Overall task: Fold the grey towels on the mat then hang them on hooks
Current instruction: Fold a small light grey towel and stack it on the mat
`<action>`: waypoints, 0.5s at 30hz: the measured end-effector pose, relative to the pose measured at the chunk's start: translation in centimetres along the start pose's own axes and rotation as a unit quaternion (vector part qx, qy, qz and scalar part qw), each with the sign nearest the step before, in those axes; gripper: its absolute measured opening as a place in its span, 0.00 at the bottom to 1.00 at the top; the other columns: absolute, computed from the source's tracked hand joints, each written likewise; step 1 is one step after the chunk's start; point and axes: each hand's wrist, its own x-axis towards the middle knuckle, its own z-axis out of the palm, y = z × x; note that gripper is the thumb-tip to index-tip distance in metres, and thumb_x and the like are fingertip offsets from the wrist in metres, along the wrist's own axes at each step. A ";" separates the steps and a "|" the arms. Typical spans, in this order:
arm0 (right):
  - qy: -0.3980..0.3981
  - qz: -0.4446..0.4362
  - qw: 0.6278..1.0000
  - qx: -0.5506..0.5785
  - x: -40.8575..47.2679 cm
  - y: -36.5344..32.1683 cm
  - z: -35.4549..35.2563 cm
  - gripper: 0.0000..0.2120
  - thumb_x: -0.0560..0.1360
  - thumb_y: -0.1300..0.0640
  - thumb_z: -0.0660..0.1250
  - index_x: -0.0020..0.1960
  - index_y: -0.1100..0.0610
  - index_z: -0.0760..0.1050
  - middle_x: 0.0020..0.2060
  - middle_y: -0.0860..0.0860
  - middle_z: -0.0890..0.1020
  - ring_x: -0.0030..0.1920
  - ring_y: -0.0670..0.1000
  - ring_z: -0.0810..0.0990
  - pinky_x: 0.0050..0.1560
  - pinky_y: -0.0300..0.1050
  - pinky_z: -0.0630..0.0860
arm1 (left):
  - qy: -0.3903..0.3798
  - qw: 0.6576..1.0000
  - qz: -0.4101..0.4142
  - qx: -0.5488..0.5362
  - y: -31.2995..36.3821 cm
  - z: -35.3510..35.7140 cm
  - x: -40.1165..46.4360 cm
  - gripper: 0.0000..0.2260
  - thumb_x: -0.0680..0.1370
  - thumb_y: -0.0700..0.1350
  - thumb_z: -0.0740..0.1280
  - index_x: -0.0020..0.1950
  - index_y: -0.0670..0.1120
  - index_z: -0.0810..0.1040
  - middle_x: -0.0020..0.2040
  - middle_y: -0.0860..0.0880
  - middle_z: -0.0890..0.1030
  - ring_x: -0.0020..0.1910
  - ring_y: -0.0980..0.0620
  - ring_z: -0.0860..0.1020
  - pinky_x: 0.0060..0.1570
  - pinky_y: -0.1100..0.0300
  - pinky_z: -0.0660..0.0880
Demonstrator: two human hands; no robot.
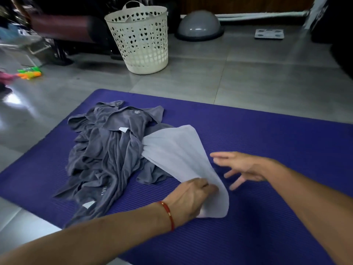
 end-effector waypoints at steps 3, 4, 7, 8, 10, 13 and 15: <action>-0.032 0.037 0.993 -0.108 -0.1 2.6 2.9 0.29 0.78 0.41 0.69 0.77 0.35 0.64 0.77 0.48 0.65 0.69 0.58 0.72 0.52 0.60 0.84 | -0.006 0.995 -0.047 -0.088 0.6 0.5 -2.3 0.21 0.78 0.33 0.64 0.68 0.50 0.76 0.57 0.48 0.79 0.54 0.48 0.79 0.54 0.54 0.77; -0.043 0.035 0.992 -0.110 0.2 3.5 4.0 0.31 0.78 0.40 0.70 0.77 0.35 0.62 0.75 0.48 0.69 0.68 0.56 0.74 0.52 0.59 0.84 | 0.012 0.994 -0.051 -0.101 1.0 0.5 -2.5 0.19 0.79 0.33 0.64 0.65 0.51 0.78 0.56 0.49 0.79 0.54 0.50 0.79 0.53 0.56 0.77; -0.109 0.005 0.993 0.041 0.7 4.4 7.0 0.25 0.80 0.46 0.69 0.75 0.43 0.69 0.64 0.56 0.80 0.62 0.58 0.80 0.58 0.63 0.81 | 0.076 0.980 -0.076 -0.168 2.5 -1.5 -2.5 0.10 0.78 0.40 0.63 0.54 0.47 0.82 0.50 0.50 0.81 0.46 0.56 0.78 0.47 0.67 0.73; -0.122 -0.017 0.986 0.110 0.7 4.0 7.7 0.20 0.81 0.48 0.68 0.72 0.51 0.74 0.60 0.59 0.81 0.58 0.59 0.81 0.59 0.64 0.81 | 0.087 0.977 -0.078 -0.179 2.7 -2.2 -2.3 0.08 0.76 0.42 0.64 0.51 0.46 0.81 0.46 0.50 0.81 0.43 0.56 0.78 0.44 0.67 0.72; -0.121 -0.065 0.966 0.218 0.4 2.3 8.2 0.21 0.81 0.52 0.69 0.67 0.65 0.75 0.54 0.64 0.80 0.50 0.59 0.82 0.51 0.57 0.83 | 0.106 0.976 -0.060 -0.181 3.1 -3.4 -2.2 0.05 0.74 0.38 0.67 0.47 0.45 0.77 0.40 0.52 0.78 0.38 0.56 0.74 0.41 0.63 0.73; -0.061 -0.131 0.967 0.212 -0.6 -0.2 6.8 0.15 0.78 0.65 0.69 0.63 0.68 0.77 0.53 0.62 0.84 0.44 0.54 0.85 0.41 0.45 0.82 | 0.193 0.981 0.010 -0.019 3.2 -3.5 -1.3 0.07 0.77 0.37 0.68 0.48 0.48 0.74 0.38 0.52 0.77 0.41 0.51 0.73 0.41 0.54 0.72; 0.007 -0.145 0.977 0.156 -1.8 -1.4 4.7 0.12 0.78 0.72 0.66 0.60 0.66 0.79 0.52 0.62 0.85 0.46 0.54 0.86 0.45 0.46 0.84 | 0.238 0.969 0.003 0.063 2.8 -3.7 -0.5 0.03 0.79 0.44 0.68 0.49 0.48 0.74 0.41 0.52 0.78 0.45 0.47 0.73 0.44 0.51 0.71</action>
